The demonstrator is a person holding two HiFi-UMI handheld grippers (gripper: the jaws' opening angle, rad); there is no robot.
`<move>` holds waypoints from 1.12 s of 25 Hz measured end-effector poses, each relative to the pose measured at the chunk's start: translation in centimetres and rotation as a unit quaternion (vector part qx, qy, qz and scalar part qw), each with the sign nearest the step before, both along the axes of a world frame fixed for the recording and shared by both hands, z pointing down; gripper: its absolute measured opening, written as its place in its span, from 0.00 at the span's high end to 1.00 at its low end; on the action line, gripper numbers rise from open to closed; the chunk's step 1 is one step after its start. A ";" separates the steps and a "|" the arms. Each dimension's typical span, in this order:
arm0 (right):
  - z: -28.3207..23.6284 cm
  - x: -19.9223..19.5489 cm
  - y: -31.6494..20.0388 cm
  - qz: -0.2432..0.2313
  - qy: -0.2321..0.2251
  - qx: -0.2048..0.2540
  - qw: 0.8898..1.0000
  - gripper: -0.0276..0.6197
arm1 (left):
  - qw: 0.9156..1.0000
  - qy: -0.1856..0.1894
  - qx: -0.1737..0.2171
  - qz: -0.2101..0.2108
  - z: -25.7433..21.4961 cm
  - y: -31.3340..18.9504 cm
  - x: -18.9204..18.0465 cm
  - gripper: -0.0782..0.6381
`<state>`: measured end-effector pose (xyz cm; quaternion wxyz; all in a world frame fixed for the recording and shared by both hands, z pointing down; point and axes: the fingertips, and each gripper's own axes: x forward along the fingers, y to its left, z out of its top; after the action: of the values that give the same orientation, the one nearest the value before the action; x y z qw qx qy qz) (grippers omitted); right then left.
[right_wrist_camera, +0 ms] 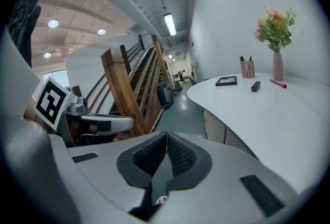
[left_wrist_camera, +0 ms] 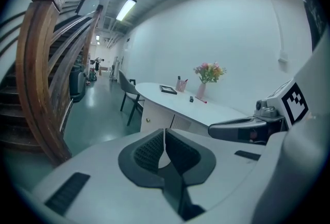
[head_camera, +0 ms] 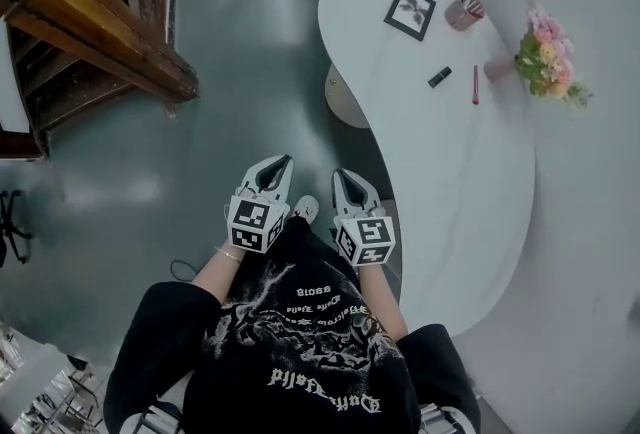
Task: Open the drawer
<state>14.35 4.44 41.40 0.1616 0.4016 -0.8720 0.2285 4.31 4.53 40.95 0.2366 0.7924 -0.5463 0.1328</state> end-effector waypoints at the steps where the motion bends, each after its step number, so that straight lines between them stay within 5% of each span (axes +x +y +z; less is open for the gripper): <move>1: 0.0 -0.2 -0.2 0.002 0.001 0.000 1.000 0.91 | 1.000 -0.001 0.000 0.003 0.0 -0.4 -0.3 0.86; 28: 6.6 -5.8 -8.2 0.097 0.019 -0.041 0.994 0.91 | 0.998 0.013 -0.028 0.056 7.9 -11.3 -6.1 0.85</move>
<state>8.57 -3.80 48.03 0.1718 0.4819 -0.8155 0.2707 -1.83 -6.82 48.88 0.2585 0.8163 -0.4942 0.1505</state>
